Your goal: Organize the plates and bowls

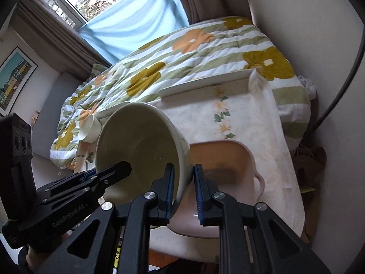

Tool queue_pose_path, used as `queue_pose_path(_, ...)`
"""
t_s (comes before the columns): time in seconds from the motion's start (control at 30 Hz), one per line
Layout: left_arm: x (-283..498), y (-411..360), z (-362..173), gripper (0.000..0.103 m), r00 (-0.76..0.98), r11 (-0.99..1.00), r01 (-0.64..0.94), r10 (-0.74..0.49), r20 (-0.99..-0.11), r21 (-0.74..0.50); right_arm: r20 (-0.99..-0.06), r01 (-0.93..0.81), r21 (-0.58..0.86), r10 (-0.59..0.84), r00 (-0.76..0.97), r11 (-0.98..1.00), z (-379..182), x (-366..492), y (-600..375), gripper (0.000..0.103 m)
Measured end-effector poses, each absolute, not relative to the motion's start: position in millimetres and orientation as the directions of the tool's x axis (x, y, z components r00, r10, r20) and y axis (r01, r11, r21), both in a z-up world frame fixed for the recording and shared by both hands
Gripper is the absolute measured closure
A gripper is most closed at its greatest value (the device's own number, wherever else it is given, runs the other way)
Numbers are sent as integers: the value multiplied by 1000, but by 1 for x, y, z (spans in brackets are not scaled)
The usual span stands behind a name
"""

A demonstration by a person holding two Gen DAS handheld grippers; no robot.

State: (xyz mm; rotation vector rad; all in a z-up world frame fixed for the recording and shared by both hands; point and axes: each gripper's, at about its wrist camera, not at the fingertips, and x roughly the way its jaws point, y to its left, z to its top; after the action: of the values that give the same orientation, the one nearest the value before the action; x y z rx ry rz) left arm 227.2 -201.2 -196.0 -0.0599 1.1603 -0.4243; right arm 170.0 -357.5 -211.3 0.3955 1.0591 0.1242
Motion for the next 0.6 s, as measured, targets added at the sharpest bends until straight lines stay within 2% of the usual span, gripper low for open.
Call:
queue_pose_path(0.3,238,-243,-247,89,185,885,423,-294,-938,-194,-869,242,382,257,422,892,-260,166,-381,87)
queue_pose_path(0.6,237,-261,-268,89,188,852,516,-213,-959,-88,-900,293,349,231,370,890,-287,167,-382,87)
